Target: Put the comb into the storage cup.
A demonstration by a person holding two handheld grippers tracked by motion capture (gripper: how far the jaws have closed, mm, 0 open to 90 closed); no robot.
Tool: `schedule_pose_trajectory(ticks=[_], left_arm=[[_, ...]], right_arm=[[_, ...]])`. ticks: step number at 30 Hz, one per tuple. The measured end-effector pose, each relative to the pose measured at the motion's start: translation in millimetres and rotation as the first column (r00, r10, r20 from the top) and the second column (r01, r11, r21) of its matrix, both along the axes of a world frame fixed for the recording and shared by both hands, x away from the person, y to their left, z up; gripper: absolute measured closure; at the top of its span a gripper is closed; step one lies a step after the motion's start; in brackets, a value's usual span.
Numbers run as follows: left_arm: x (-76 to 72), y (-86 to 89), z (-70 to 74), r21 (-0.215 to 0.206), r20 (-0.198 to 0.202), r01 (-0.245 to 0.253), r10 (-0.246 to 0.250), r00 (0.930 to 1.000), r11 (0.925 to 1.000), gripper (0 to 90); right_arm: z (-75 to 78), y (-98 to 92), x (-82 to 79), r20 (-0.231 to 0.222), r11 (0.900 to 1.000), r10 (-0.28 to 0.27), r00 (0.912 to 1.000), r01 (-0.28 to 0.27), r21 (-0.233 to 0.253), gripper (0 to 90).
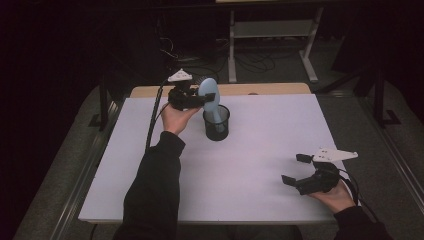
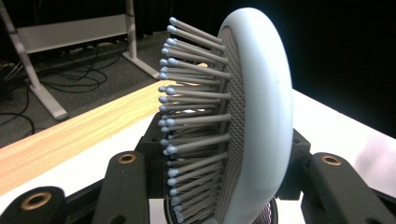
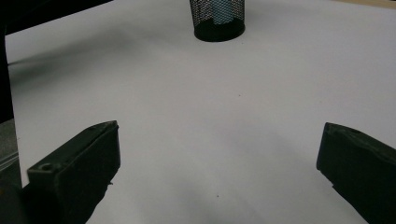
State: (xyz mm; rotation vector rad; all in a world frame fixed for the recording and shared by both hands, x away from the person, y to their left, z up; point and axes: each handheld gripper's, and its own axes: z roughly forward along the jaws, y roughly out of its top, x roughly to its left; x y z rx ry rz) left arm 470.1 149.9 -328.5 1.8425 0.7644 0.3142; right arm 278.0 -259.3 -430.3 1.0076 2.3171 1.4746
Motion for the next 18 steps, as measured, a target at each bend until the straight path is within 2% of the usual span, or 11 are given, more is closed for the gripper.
schedule_pose_trajectory(ticks=[4,9,13,18], left_arm=[[1.1,0.4,-5.1,-0.004,-0.01,-0.004,0.004,0.9999,1.0,50.8],[1.8,4.7,-8.1,-0.032,-0.019,-0.01,0.01,0.9998,0.9994,50.8],[2.5,12.9,-12.6,-0.072,-0.031,-0.029,0.027,0.9992,0.997,50.8],[2.7,20.7,-15.2,-0.092,-0.044,-0.039,0.035,0.9984,0.995,50.6]], right_arm=[[0.0,0.0,-0.1,0.0,1.0,0.001,1.0,-0.001,0.0,0.0],[-0.7,0.5,0.0,-0.007,1.0,0.004,1.0,-0.004,0.002,0.0],[-1.2,1.1,0.3,-0.008,1.0,0.008,0.9999,-0.008,0.001,0.0],[-1.6,1.5,0.4,-0.012,1.0,0.007,0.9999,-0.007,-0.001,0.0]])
